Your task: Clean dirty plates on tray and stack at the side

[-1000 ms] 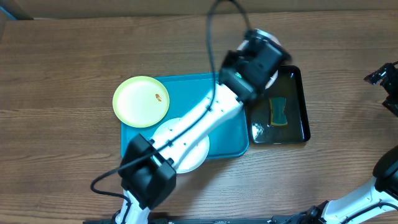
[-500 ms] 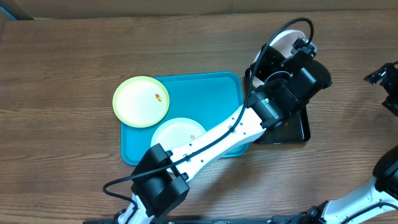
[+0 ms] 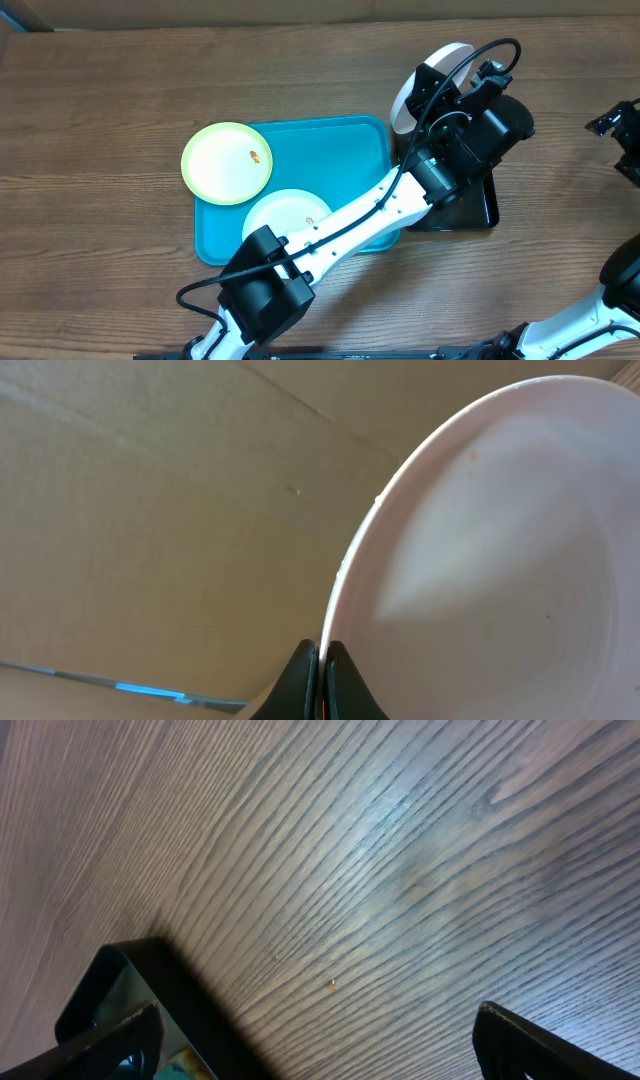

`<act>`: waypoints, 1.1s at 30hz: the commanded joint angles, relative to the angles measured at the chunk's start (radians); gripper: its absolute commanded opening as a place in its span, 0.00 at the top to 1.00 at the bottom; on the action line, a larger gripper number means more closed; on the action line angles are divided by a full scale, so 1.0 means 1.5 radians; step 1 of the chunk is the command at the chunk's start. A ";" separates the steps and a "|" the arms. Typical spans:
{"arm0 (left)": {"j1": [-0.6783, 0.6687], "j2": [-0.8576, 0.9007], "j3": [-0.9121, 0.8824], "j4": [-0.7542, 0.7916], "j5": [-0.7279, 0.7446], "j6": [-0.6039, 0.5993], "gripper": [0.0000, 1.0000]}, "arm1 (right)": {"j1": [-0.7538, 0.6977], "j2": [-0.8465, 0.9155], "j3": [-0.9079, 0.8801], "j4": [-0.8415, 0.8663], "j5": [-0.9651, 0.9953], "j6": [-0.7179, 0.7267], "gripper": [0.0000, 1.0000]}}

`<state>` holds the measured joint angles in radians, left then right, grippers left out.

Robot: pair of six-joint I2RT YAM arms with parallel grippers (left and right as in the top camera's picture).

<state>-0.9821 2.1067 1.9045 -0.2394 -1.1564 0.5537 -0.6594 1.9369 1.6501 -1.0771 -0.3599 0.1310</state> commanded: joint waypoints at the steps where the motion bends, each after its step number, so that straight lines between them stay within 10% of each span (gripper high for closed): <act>1: 0.001 0.006 0.014 0.000 -0.003 -0.031 0.96 | 0.001 -0.005 0.017 0.002 -0.005 0.002 0.00; 10: 0.069 0.006 0.014 -0.222 0.231 -0.367 0.96 | 0.001 -0.005 0.017 0.002 -0.005 0.002 0.00; 23: 0.410 -0.022 0.016 -0.360 0.952 -0.645 0.96 | 0.001 -0.005 0.017 0.002 -0.005 0.002 0.00; 33: 0.788 -0.022 0.016 -0.584 0.993 -0.646 0.96 | 0.001 -0.005 0.017 0.002 -0.005 0.002 0.00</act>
<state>0.0849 2.1086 1.9083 -1.0805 0.2676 -0.4053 -0.6594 1.9369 1.6501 -1.0771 -0.3622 0.1307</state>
